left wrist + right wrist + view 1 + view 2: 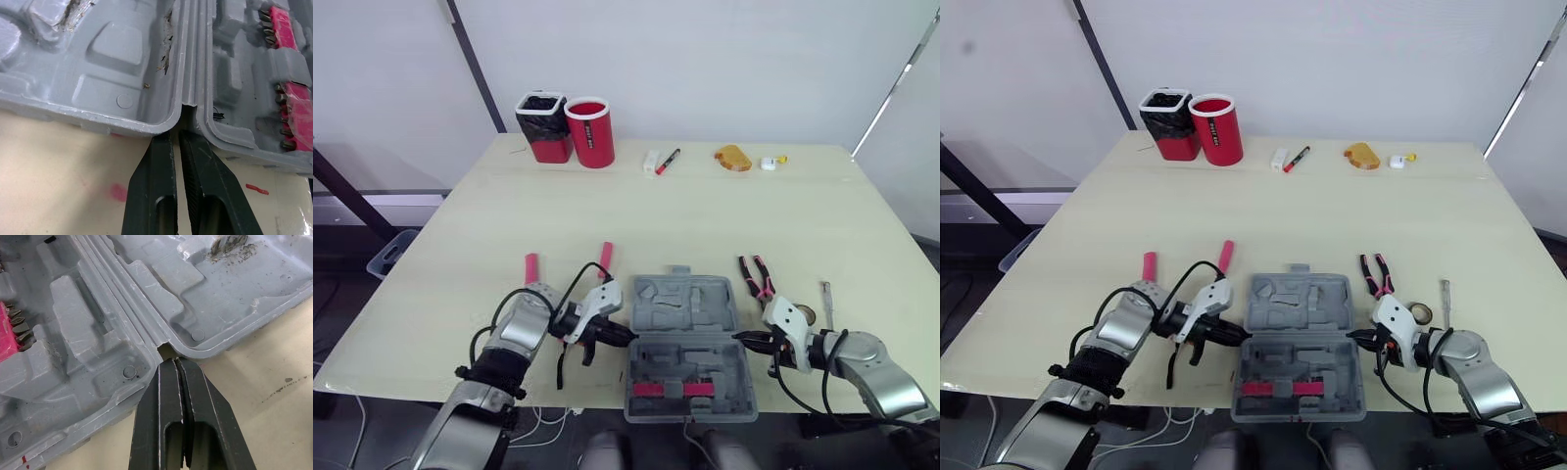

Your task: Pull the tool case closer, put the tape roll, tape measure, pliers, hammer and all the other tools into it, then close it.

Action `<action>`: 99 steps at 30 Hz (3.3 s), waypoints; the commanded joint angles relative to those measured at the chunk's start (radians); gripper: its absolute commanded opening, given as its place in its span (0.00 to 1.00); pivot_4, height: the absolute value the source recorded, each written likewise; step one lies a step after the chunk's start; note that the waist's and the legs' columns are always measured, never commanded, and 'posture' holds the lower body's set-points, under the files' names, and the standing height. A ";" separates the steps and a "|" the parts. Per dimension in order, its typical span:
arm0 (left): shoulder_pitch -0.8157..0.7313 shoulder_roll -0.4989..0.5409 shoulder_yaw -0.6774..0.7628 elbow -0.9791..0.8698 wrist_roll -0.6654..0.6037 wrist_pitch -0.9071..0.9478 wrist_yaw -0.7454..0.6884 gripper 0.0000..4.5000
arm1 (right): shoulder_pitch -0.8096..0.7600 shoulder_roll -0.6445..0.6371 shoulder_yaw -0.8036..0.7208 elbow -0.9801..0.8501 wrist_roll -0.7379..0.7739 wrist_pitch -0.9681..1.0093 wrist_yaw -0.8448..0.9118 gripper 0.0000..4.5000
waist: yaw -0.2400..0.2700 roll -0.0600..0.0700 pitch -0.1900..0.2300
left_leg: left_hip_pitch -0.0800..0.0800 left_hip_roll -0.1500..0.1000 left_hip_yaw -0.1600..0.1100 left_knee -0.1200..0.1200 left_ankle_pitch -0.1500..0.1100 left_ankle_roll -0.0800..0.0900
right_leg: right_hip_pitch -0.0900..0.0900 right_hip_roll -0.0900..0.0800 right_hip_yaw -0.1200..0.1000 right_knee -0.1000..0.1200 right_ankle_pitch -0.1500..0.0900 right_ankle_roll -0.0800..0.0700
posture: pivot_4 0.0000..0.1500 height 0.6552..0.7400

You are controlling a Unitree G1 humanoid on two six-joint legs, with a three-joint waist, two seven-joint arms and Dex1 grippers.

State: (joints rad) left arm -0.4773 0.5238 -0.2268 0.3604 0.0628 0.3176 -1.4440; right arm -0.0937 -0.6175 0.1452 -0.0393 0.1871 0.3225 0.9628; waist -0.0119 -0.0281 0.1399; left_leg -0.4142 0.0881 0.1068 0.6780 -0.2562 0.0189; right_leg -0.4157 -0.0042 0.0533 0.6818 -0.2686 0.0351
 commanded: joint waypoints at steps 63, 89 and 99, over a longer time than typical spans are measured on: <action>-0.007 0.068 -0.129 0.018 -0.059 -0.083 -0.028 0.08 | 0.103 -0.026 0.000 -0.168 0.050 0.069 -0.010 0.00 | 0.008 0.000 0.000 | 0.000 0.000 -0.001 0.002 0.000 0.000 | 0.001 0.000 0.000 0.000 0.000 0.000 | 1.00 1.00; 0.010 0.093 -0.143 -0.004 -0.065 -0.078 -0.054 0.08 | 0.122 -0.042 0.018 -0.203 0.060 0.118 0.007 0.00 | 0.004 0.000 0.000 | 0.000 0.000 -0.001 0.002 0.000 0.000 | 0.001 0.001 -0.001 0.000 0.000 0.000 | 1.00 1.00; 0.015 0.101 -0.147 -0.013 -0.067 -0.074 -0.053 0.08 | 0.122 -0.041 0.022 -0.201 0.057 0.116 0.001 0.00 | 0.002 0.000 0.000 | 0.000 0.000 -0.002 0.002 0.000 0.000 | 0.001 0.001 -0.001 0.000 0.000 0.000 | 1.00 1.00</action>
State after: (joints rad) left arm -0.4860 0.6160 -0.3440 0.3610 -0.0098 0.2366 -1.4806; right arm 0.0242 -0.6496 0.1609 -0.1996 0.2332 0.4370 0.9550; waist -0.0098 -0.0278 0.1398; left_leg -0.4143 0.0882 0.1053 0.6799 -0.2564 0.0191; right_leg -0.4144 -0.0036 0.0527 0.6816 -0.2688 0.0348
